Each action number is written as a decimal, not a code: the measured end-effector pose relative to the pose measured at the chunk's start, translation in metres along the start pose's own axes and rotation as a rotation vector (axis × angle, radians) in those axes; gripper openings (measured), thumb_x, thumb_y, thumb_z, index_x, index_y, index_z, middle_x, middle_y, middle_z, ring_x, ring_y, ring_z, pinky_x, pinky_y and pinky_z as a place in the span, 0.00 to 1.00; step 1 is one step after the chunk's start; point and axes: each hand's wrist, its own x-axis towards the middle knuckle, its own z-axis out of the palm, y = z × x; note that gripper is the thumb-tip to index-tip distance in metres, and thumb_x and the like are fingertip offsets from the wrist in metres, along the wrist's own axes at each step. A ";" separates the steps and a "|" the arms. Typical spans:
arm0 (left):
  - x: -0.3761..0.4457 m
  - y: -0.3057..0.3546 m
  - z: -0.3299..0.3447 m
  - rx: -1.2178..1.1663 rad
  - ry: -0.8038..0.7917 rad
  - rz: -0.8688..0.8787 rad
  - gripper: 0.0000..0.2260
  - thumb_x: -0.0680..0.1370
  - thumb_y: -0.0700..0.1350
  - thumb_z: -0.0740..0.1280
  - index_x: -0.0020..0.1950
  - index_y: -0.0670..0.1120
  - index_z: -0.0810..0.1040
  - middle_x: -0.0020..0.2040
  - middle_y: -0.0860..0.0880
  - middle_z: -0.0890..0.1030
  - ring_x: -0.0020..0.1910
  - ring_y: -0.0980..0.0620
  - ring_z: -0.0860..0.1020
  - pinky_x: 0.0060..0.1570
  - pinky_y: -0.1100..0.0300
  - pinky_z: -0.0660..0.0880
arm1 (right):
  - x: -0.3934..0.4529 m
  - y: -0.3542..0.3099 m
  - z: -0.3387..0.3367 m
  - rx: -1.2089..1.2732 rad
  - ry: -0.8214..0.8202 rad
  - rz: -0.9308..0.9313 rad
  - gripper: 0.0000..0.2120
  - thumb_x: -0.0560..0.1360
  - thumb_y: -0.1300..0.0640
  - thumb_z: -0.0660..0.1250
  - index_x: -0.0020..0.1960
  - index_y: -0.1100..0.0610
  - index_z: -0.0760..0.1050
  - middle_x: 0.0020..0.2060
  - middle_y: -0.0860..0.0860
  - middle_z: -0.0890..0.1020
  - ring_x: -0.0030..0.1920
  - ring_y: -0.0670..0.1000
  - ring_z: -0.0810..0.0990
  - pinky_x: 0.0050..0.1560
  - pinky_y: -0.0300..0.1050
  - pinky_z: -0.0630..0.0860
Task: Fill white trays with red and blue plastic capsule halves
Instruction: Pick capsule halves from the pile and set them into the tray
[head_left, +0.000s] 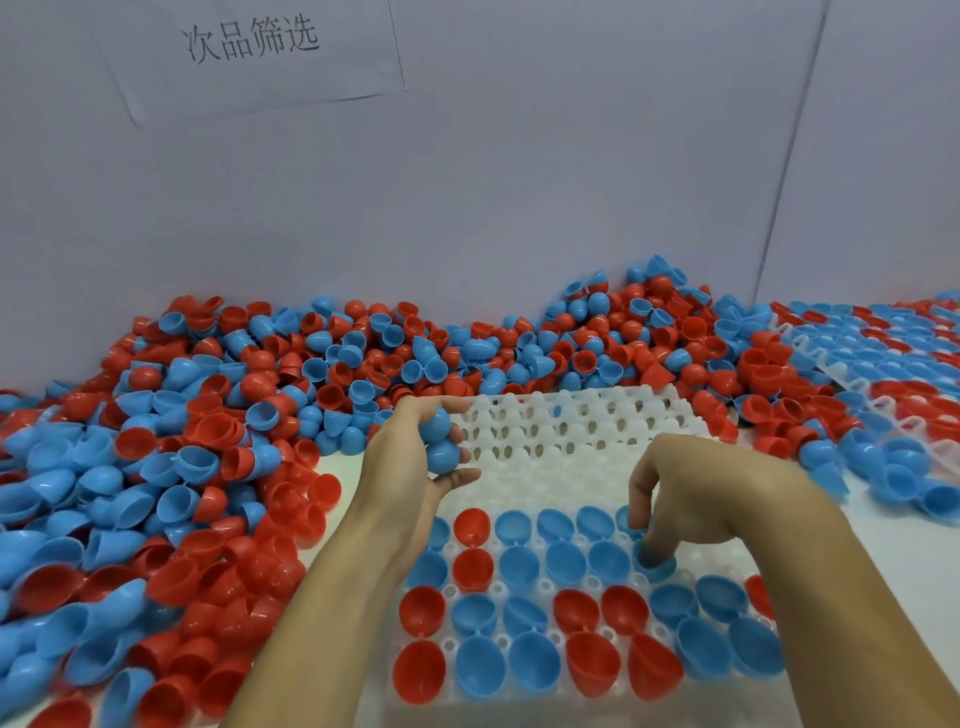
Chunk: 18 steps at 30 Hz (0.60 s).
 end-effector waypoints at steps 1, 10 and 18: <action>-0.001 0.000 0.000 -0.023 -0.013 -0.002 0.12 0.82 0.40 0.56 0.50 0.41 0.80 0.39 0.46 0.73 0.38 0.51 0.74 0.39 0.57 0.78 | 0.000 0.000 0.000 0.002 0.001 0.000 0.06 0.68 0.57 0.80 0.42 0.51 0.83 0.43 0.44 0.81 0.41 0.45 0.77 0.35 0.38 0.71; 0.004 -0.011 -0.001 0.276 -0.064 0.082 0.07 0.82 0.37 0.65 0.56 0.48 0.76 0.53 0.45 0.81 0.49 0.50 0.84 0.48 0.62 0.82 | 0.002 0.007 -0.007 0.104 0.315 -0.313 0.05 0.78 0.52 0.69 0.52 0.44 0.82 0.34 0.39 0.75 0.35 0.40 0.75 0.33 0.33 0.68; 0.001 -0.007 -0.005 0.480 0.043 0.310 0.13 0.70 0.52 0.78 0.51 0.56 0.79 0.43 0.53 0.81 0.34 0.57 0.78 0.33 0.65 0.75 | 0.006 -0.054 0.026 0.696 0.505 -0.767 0.10 0.75 0.53 0.72 0.55 0.42 0.78 0.41 0.44 0.81 0.43 0.43 0.83 0.44 0.35 0.79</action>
